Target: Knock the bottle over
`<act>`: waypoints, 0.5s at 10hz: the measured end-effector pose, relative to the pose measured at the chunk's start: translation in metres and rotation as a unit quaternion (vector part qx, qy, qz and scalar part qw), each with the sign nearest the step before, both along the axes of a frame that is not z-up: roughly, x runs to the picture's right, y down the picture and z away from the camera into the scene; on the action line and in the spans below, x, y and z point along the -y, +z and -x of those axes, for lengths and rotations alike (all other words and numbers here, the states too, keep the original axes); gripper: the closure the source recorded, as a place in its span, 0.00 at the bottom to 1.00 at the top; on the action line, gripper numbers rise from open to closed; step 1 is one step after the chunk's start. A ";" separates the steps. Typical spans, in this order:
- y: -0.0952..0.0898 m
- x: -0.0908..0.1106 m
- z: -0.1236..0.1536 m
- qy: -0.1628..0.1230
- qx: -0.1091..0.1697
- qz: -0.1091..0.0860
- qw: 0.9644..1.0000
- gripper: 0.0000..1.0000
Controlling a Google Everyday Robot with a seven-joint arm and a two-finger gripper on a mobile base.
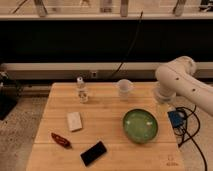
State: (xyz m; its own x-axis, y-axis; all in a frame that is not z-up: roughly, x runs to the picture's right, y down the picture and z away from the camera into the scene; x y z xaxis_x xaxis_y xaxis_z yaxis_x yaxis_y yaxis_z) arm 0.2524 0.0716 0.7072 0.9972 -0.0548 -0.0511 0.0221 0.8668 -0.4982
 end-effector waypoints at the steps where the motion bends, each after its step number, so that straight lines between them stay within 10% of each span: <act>1: -0.001 0.000 0.000 -0.004 0.000 -0.003 1.000 0.20; 5: 0.012 0.022 0.033 -0.035 0.012 -0.019 0.999 0.20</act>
State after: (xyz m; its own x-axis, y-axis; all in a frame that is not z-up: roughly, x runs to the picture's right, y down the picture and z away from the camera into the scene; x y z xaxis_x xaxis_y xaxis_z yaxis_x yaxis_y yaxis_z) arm 0.2199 0.0492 0.7190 0.9920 -0.1224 -0.0303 0.0946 0.8814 -0.4627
